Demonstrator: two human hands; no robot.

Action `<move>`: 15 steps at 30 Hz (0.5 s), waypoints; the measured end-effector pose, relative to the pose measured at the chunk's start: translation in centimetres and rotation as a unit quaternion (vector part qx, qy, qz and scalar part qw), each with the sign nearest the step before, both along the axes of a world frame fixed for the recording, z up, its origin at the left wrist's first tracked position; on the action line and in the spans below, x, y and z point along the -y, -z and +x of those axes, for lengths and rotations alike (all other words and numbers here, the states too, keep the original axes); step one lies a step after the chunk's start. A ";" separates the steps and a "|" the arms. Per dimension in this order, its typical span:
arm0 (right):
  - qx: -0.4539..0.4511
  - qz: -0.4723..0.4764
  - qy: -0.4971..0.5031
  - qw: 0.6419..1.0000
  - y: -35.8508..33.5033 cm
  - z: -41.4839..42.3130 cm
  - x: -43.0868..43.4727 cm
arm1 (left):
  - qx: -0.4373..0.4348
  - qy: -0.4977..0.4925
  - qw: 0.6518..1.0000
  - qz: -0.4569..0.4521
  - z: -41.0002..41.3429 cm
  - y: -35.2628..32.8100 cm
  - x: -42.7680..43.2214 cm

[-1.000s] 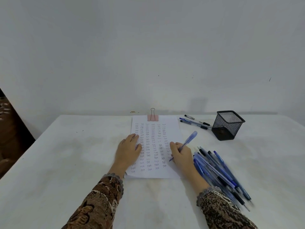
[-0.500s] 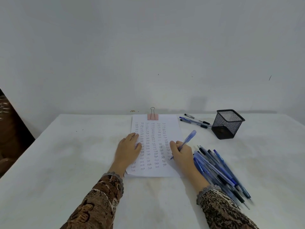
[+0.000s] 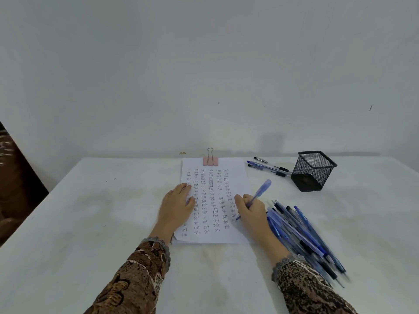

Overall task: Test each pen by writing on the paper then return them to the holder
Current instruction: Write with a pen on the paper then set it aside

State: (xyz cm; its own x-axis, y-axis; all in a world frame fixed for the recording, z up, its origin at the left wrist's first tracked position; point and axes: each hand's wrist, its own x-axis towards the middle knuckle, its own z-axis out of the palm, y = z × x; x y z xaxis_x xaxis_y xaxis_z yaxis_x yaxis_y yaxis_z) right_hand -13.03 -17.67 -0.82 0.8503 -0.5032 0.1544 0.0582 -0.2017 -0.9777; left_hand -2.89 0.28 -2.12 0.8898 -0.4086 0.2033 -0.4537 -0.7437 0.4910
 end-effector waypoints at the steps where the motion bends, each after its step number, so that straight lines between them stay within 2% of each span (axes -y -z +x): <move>1: 0.000 -0.008 -0.002 1.000 0.0 0.1 0.0 | 0.001 0.002 1.000 0.000 0.0 0.0 0.0; 7: -0.014 -0.012 0.022 1.000 0.2 0.2 0.1 | 0.001 0.002 1.000 -0.007 -0.1 0.0 -0.1; 9: -0.009 0.067 0.027 0.997 -0.1 0.1 0.5 | 0.004 0.004 1.000 -0.007 0.0 0.1 0.0; 12: 0.015 0.221 0.029 0.975 -1.3 0.1 1.0 | 0.012 0.004 1.000 0.001 0.1 0.4 0.0; 14: 0.019 0.215 0.007 0.976 -2.4 0.5 1.0 | 0.032 0.006 0.999 0.002 0.0 0.5 0.0; 15: 0.025 0.174 -0.016 0.984 -3.1 0.8 0.8 | 0.047 0.007 0.999 0.000 0.0 0.5 0.0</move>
State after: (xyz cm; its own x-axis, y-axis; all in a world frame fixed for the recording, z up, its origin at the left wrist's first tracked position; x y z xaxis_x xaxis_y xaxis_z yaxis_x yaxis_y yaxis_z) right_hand -12.20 -18.50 2.28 0.8619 -0.5068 0.0185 0.1082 0.1480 -0.9831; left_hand -2.90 0.24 -2.63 0.8614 -0.4203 0.2854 -0.5075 -0.7378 0.4452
